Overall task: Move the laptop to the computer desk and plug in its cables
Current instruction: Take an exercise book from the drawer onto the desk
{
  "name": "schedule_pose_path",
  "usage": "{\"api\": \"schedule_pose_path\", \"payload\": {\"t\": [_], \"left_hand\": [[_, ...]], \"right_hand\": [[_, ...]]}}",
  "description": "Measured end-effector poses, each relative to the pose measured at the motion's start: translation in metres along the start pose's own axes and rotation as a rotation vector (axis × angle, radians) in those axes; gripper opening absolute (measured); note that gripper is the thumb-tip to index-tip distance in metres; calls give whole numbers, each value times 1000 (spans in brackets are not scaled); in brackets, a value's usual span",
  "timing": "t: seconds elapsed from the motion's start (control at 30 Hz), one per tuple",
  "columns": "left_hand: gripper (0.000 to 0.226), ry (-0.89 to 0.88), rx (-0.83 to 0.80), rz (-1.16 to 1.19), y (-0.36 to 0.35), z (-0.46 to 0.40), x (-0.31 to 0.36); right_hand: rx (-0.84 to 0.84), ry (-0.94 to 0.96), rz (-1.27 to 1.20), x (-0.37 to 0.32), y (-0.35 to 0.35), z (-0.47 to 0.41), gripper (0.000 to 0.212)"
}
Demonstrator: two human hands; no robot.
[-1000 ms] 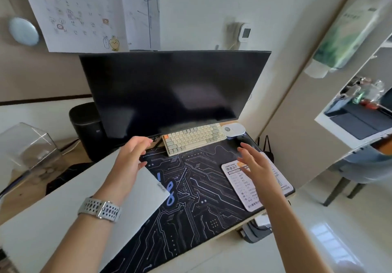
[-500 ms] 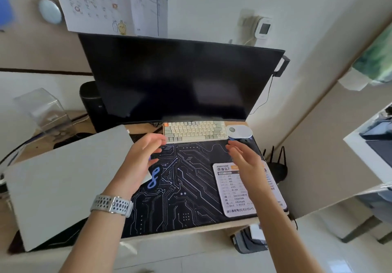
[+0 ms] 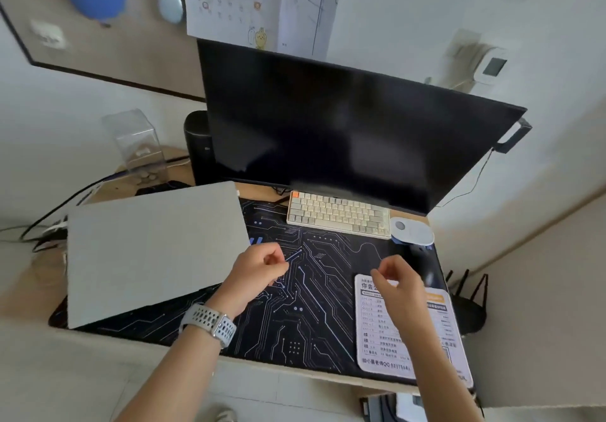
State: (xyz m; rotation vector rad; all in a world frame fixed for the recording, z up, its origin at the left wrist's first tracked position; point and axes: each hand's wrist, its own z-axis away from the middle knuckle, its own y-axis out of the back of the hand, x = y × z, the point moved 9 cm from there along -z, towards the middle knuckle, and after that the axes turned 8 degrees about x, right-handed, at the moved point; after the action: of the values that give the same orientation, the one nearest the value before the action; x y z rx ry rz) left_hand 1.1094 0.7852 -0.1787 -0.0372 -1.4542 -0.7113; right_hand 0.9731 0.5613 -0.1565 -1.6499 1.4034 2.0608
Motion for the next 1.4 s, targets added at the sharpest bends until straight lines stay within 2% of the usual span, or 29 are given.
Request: {"api": "schedule_pose_path", "payload": {"t": [0.17,0.4,0.57,0.7,0.9,1.13,1.3,1.4], "left_hand": [[17,44,216,6,20,21,-1],[25,341,503,108,35,90,-59],[36,487,605,43,55,141,-111],[35,624,677,-10,77,183,-152],[41,753,629,-118,107,208,-207],[56,724,365,-389,136,173,-270],[69,704,125,-491,136,147,-320],[68,696,107,-500,145,136,-337]], "right_hand": [[-145,125,-15,-18,-18,-26,16],[-414,314,1,-44,-65,-18,11],[-676,512,75,-61,-140,35,46],[-863,654,123,-75,-196,91,56],[-1073,714,229,-69,-266,163,64],[-1140,678,286,-68,-334,210,61],[-1207,671,353,-56,-387,249,61],[-1203,644,429,-47,-418,266,66]]}}
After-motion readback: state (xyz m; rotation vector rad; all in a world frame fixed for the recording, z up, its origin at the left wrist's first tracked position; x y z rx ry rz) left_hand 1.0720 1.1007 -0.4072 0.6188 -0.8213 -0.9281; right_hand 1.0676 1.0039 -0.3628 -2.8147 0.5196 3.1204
